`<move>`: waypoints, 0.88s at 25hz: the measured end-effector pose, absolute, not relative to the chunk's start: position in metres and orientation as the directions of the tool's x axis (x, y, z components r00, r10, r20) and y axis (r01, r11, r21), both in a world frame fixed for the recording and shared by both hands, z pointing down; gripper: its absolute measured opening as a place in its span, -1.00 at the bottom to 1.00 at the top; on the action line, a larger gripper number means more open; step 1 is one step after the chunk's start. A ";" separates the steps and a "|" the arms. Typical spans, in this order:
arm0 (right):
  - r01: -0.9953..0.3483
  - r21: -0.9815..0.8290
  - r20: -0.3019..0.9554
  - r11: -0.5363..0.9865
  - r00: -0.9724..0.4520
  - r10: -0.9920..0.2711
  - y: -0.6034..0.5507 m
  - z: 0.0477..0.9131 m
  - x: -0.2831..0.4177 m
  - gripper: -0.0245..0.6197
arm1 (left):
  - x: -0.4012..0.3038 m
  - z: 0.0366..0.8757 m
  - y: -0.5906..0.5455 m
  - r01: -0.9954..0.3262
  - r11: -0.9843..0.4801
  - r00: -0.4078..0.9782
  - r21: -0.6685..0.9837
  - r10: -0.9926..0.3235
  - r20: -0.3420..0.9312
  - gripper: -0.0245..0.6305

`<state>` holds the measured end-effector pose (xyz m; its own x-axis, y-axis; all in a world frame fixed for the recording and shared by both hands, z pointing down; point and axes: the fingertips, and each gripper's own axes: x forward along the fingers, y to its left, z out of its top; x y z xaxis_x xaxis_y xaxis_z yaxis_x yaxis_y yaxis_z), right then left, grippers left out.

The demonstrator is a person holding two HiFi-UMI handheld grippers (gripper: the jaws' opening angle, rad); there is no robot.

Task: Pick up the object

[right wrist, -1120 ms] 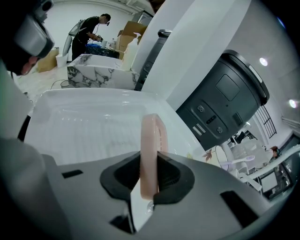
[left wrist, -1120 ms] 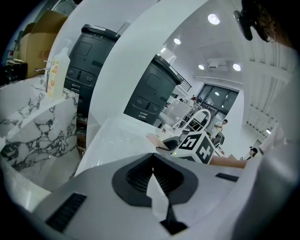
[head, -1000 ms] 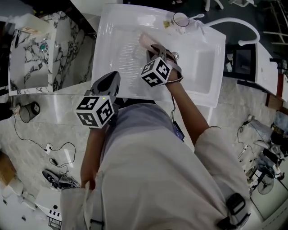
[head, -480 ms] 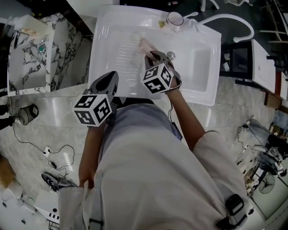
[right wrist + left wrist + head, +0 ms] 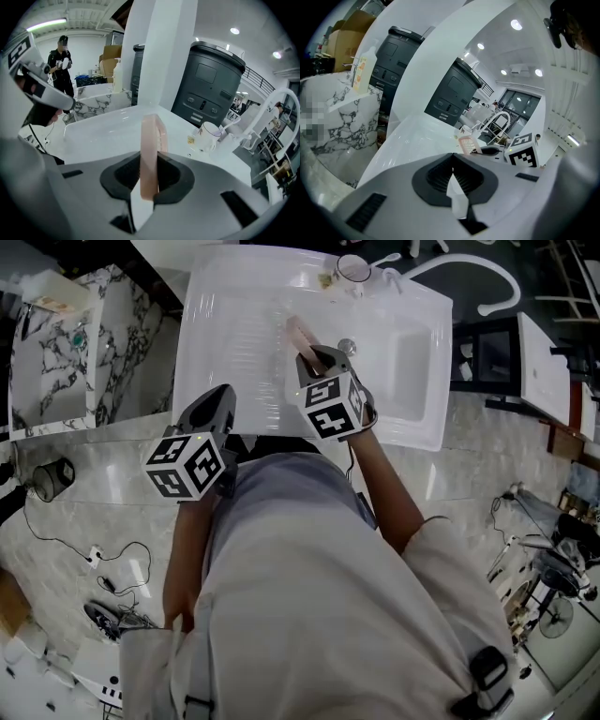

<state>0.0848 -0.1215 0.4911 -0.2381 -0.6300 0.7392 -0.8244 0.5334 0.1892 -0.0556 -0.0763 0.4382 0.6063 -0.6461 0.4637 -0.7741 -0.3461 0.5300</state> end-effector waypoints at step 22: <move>-0.866 -0.013 0.717 0.499 -0.356 -0.599 -0.087 0.481 0.118 -0.71 | -0.055 0.438 -0.057 -0.833 -0.315 0.534 0.455 -0.673 0.511 -0.93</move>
